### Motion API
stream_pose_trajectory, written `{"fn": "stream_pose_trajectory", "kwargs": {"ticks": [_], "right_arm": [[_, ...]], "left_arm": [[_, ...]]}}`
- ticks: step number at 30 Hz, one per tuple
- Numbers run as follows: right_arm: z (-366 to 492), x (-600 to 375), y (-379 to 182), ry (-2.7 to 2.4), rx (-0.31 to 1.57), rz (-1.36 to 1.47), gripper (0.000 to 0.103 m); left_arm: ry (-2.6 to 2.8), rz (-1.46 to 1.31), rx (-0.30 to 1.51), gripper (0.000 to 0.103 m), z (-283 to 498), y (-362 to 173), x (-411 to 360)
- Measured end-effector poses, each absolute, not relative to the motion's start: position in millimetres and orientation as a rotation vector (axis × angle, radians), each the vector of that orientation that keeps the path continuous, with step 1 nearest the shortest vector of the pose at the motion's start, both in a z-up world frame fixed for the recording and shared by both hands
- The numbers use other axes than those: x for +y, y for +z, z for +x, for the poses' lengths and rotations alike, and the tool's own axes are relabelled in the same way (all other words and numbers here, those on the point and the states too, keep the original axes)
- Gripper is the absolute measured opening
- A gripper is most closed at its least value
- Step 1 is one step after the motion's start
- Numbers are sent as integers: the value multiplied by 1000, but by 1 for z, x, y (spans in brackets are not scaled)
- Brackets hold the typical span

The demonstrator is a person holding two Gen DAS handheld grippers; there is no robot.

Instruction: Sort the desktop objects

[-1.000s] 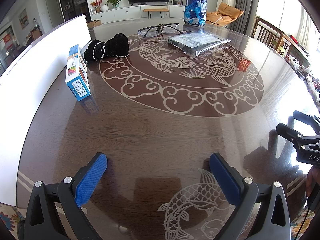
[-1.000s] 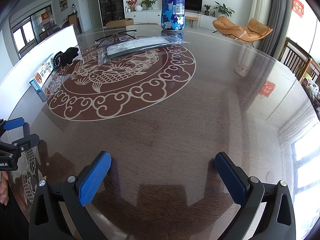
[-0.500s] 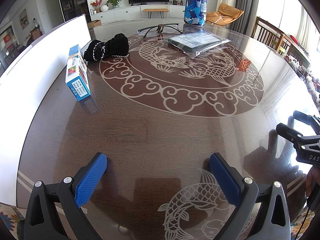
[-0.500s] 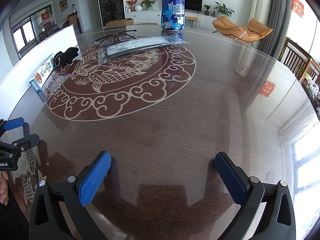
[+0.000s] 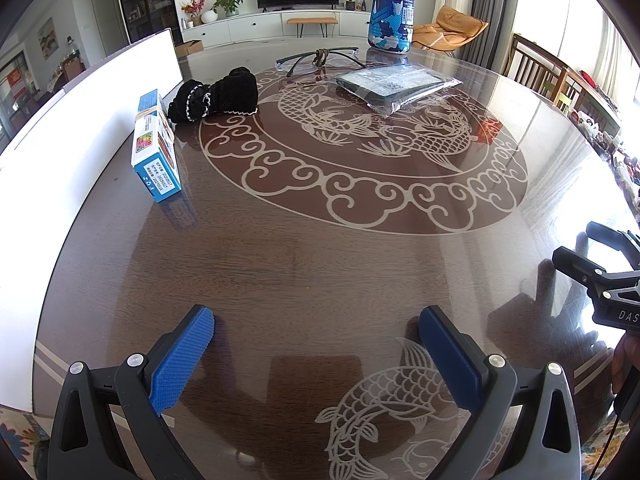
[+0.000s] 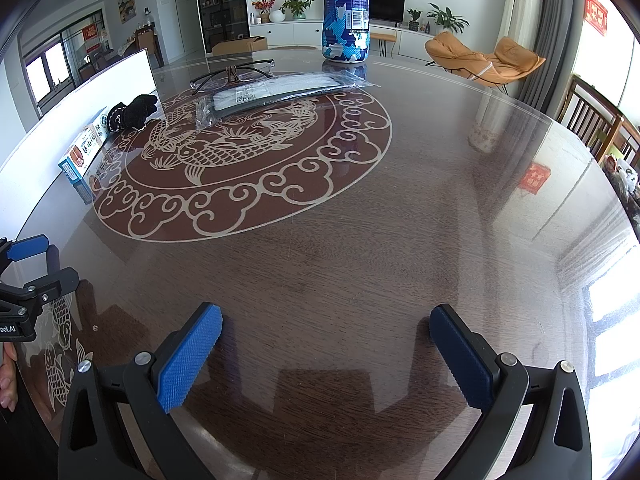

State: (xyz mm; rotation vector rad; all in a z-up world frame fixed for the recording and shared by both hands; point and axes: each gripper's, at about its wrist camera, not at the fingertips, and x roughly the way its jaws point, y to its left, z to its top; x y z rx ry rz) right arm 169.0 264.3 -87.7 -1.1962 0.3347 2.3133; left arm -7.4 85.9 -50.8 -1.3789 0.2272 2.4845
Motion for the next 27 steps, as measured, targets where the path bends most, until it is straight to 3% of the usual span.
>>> {"fn": "stream_pose_trajectory", "kwargs": {"ticks": [20, 27], "right_arm": [[169, 264, -88, 2313, 335, -1196, 103], [169, 264, -88, 2313, 335, -1196, 103]], "left_arm": [[2494, -1404, 212, 103, -12, -49, 80], [2609, -1413, 121, 103, -54, -53, 57]]}}
